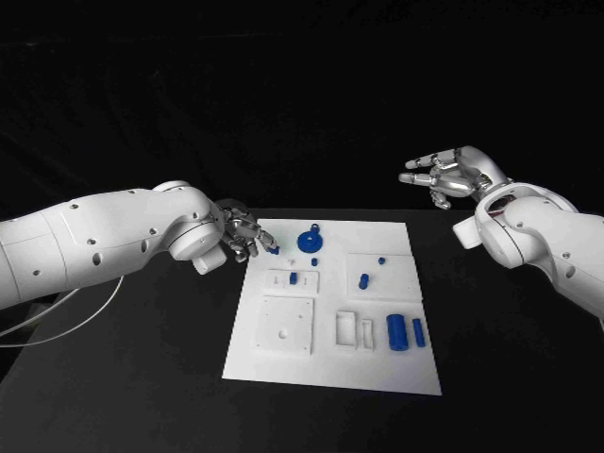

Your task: Assemble the parts on the task board

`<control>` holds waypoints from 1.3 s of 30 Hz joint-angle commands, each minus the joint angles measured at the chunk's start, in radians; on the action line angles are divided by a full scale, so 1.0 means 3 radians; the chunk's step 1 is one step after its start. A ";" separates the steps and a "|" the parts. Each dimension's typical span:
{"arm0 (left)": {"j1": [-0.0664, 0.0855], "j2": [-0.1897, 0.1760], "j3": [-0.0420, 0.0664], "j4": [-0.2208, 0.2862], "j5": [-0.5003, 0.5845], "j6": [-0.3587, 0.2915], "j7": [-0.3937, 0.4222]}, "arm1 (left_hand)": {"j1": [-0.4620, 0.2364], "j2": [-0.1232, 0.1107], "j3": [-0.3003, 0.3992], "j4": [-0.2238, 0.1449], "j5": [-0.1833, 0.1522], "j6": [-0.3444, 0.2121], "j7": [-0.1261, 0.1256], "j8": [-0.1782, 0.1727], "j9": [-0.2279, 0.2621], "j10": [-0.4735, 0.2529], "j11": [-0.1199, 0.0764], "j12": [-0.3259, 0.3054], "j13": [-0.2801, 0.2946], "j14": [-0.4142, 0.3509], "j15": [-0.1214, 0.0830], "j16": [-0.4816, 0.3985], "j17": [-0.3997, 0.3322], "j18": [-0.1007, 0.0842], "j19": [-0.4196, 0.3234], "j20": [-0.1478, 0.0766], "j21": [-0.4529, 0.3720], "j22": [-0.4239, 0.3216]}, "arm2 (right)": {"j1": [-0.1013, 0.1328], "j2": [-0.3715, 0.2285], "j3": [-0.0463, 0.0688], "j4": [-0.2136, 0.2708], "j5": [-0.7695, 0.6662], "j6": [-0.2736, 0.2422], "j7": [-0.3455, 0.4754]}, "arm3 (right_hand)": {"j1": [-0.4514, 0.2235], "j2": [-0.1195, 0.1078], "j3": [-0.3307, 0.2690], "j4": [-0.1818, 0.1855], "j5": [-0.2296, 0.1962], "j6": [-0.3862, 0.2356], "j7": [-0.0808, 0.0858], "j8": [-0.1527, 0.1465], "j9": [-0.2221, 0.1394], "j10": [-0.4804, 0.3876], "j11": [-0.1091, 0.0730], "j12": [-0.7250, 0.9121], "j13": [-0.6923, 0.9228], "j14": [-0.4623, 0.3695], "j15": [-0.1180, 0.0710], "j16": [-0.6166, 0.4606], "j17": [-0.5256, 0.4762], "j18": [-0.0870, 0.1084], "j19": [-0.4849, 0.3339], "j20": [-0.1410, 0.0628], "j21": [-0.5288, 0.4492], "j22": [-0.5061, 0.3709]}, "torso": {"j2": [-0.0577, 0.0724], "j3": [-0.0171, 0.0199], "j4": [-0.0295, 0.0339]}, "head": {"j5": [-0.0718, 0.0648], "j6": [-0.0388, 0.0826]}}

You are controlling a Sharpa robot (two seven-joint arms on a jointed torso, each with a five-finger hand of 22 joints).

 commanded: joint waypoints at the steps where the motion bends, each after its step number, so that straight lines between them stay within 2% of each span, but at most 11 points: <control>1: 0.0004 -0.0026 -0.0026 0.0075 -0.0098 -0.0208 -0.0059 | -0.0026 -0.0022 0.0117 -0.0090 0.0051 0.0390 -0.0266 -0.0007 0.0638 0.0123 -0.0084 -0.0017 0.0014 -0.0005 -0.0030 0.0018 0.0009 0.0016 -0.0001 -0.0001 0.0028 0.0063 | -0.0001 -0.0003 0.0001 0.0002 0.0002 0.0049 0.0011 | -0.0011 0.0003 0.0006 0.0018 0.0000 0.0023 -0.0005 0.0000 0.0004 -0.0008 -0.0002 -0.0011 0.0005 0.0004 -0.0005 -0.0009 -0.0004 0.0041 0.0195 -0.0005 -0.0001 0.0171 | -0.0002 0.0002 0.0002 | 0.0010 -0.0019; 6: 0.0004 -0.0056 -0.0113 0.0161 -0.0178 -0.0236 -0.0105 | -0.0060 -0.0024 0.0138 -0.0108 0.0085 0.0419 -0.0277 -0.0007 0.0796 0.0122 -0.0068 0.0009 0.0042 -0.0007 -0.0022 0.0021 0.0002 0.0021 -0.0005 0.0005 0.0039 0.0063 | -0.0001 -0.0005 0.0001 0.0005 0.0002 0.0052 0.0009 | -0.0011 0.0003 0.0006 0.0018 0.0000 0.0023 -0.0005 0.0000 0.0004 -0.0008 -0.0002 -0.0011 0.0005 0.0004 -0.0005 -0.0009 -0.0004 0.0041 0.0195 -0.0005 -0.0001 0.0171 | 0.0000 0.0001 -0.0001 | 0.0017 -0.0034; 11: -0.0015 -0.0045 -0.0148 0.0195 -0.0249 -0.0251 -0.0129 | -0.0068 -0.0013 0.0149 -0.0113 0.0090 0.0411 -0.0276 -0.0007 0.0837 0.0123 -0.0068 0.0005 0.0049 -0.0007 -0.0022 0.0022 0.0002 0.0029 -0.0007 0.0011 0.0043 0.0062 | -0.0002 -0.0008 0.0001 0.0010 0.0002 0.0056 0.0009 | -0.0012 0.0004 -0.0001 0.0021 0.0004 0.0029 -0.0006 0.0000 0.0004 -0.0006 -0.0002 -0.0009 0.0009 0.0006 -0.0004 -0.0005 0.0001 0.0039 0.0195 -0.0005 0.0001 0.0172 | 0.0003 0.0000 0.0000 | 0.0015 -0.0033; 16: -0.0038 -0.0012 -0.0159 0.0195 -0.0303 -0.0255 -0.0149 | -0.0078 -0.0012 0.0155 -0.0117 0.0095 0.0414 -0.0279 -0.0008 0.0872 0.0123 -0.0069 0.0006 0.0051 -0.0007 -0.0021 0.0024 0.0000 0.0034 -0.0009 0.0016 0.0045 0.0062 | -0.0003 -0.0010 0.0001 0.0011 0.0002 0.0060 0.0009 | -0.0012 0.0004 -0.0001 0.0021 0.0004 0.0029 -0.0006 0.0000 0.0004 -0.0006 -0.0002 -0.0009 0.0009 0.0006 -0.0004 -0.0005 0.0001 0.0039 0.0195 -0.0005 0.0001 0.0172 | 0.0003 -0.0003 -0.0004 | 0.0019 -0.0057; 24: -0.0068 0.0039 -0.0162 0.0174 -0.0370 -0.0249 -0.0166 | -0.0085 -0.0010 0.0155 -0.0116 0.0094 0.0418 -0.0282 -0.0006 0.0889 0.0124 -0.0069 0.0017 0.0057 -0.0003 -0.0022 0.0034 0.0011 0.0033 -0.0007 0.0014 0.0049 0.0062 | -0.0003 -0.0013 0.0001 0.0013 0.0002 0.0063 0.0007 | -0.0012 0.0004 -0.0001 0.0021 0.0004 0.0029 -0.0006 0.0000 0.0004 -0.0006 -0.0002 -0.0009 0.0009 0.0006 -0.0004 -0.0005 0.0001 0.0039 0.0195 -0.0005 0.0001 0.0172 | 0.0004 0.0002 -0.0003 | -0.0010 -0.0062; 26: -0.0072 0.0045 -0.0162 0.0174 -0.0387 -0.0247 -0.0173 | -0.0086 -0.0011 0.0154 -0.0115 0.0093 0.0414 -0.0281 -0.0007 0.0896 0.0121 -0.0070 0.0030 0.0063 -0.0001 -0.0025 0.0041 0.0015 0.0034 0.0001 0.0011 0.0056 0.0065 | -0.0003 -0.0010 0.0001 0.0013 0.0002 0.0066 0.0007 | -0.0016 0.0005 -0.0008 0.0026 0.0009 0.0032 -0.0007 0.0000 0.0004 -0.0007 -0.0002 -0.0012 0.0007 0.0005 -0.0005 -0.0008 0.0000 0.0040 0.0195 -0.0005 0.0001 0.0172 | 0.0004 0.0005 -0.0007 | -0.0011 -0.0092; 29: -0.0075 0.0049 -0.0163 0.0178 -0.0411 -0.0251 -0.0184 | -0.0086 -0.0011 0.0153 -0.0113 0.0092 0.0414 -0.0281 -0.0007 0.0903 0.0123 -0.0068 0.0036 0.0066 0.0000 -0.0024 0.0048 0.0022 0.0032 0.0003 0.0010 0.0063 0.0066 | -0.0003 -0.0005 0.0001 0.0015 0.0002 0.0069 0.0006 | -0.0023 0.0002 -0.0012 0.0033 0.0015 0.0030 -0.0006 0.0000 0.0004 -0.0009 -0.0002 -0.0015 0.0005 0.0006 -0.0005 -0.0006 0.0002 0.0040 0.0195 -0.0005 0.0002 0.0172 | 0.0005 0.0008 -0.0015 | -0.0005 -0.0101; 32: -0.0077 0.0066 -0.0163 0.0176 -0.0448 -0.0250 -0.0193 | -0.0085 -0.0011 0.0154 -0.0113 0.0091 0.0414 -0.0281 -0.0007 0.0906 0.0123 -0.0069 0.0039 0.0067 -0.0001 -0.0024 0.0051 0.0024 0.0032 0.0002 0.0011 0.0065 0.0066 | -0.0003 -0.0002 0.0001 0.0015 0.0002 0.0070 0.0006 | -0.0023 0.0002 -0.0012 0.0033 0.0015 0.0030 -0.0006 0.0000 0.0004 -0.0009 -0.0002 -0.0015 0.0005 0.0006 -0.0005 -0.0006 0.0002 0.0040 0.0195 -0.0005 0.0002 0.0172 | -0.0001 0.0005 0.0000 | -0.0013 -0.0090; 34: -0.0079 0.0074 -0.0163 0.0176 -0.0465 -0.0247 -0.0197 | -0.0085 -0.0011 0.0154 -0.0112 0.0091 0.0414 -0.0282 -0.0007 0.0910 0.0123 -0.0069 0.0039 0.0068 -0.0001 -0.0023 0.0053 0.0025 0.0032 0.0000 0.0012 0.0068 0.0066 | -0.0003 -0.0001 0.0001 0.0014 0.0002 0.0070 0.0006 | -0.0023 0.0002 -0.0012 0.0033 0.0015 0.0030 -0.0006 0.0000 0.0004 -0.0009 -0.0002 -0.0015 0.0005 0.0006 -0.0005 -0.0006 0.0002 0.0040 0.0195 -0.0005 0.0002 0.0172 | 0.0000 0.0002 0.0003 | -0.0007 -0.0096; 36: -0.0080 0.0079 -0.0163 0.0176 -0.0487 -0.0252 -0.0202 | -0.0085 -0.0011 0.0154 -0.0112 0.0091 0.0414 -0.0282 -0.0007 0.0910 0.0123 -0.0069 0.0039 0.0068 -0.0001 -0.0023 0.0053 0.0025 0.0032 0.0000 0.0012 0.0068 0.0066 | -0.0003 0.0001 0.0001 0.0015 0.0002 0.0070 0.0006 | -0.0023 0.0002 -0.0012 0.0033 0.0015 0.0030 -0.0006 0.0000 0.0004 -0.0009 -0.0002 -0.0015 0.0005 0.0006 -0.0005 -0.0006 0.0002 0.0040 0.0195 -0.0005 0.0002 0.0172 | 0.0002 0.0001 0.0001 | -0.0007 -0.0107; 39: -0.0081 0.0082 -0.0163 0.0178 -0.0549 -0.0277 -0.0205 | -0.0085 -0.0017 0.0152 -0.0112 0.0095 0.0415 -0.0282 -0.0007 0.0915 0.0124 -0.0068 0.0040 0.0069 -0.0001 -0.0022 0.0057 0.0026 0.0033 -0.0003 0.0014 0.0072 0.0065 | -0.0003 0.0004 0.0001 0.0015 0.0003 0.0070 0.0004 | -0.0024 -0.0004 -0.0021 0.0044 0.0028 0.0026 -0.0006 0.0000 0.0004 -0.0015 -0.0002 -0.0023 0.0000 0.0005 -0.0004 -0.0010 0.0000 0.0041 0.0194 -0.0005 -0.0003 0.0170 | 0.0002 0.0002 -0.0003 | -0.0010 -0.0093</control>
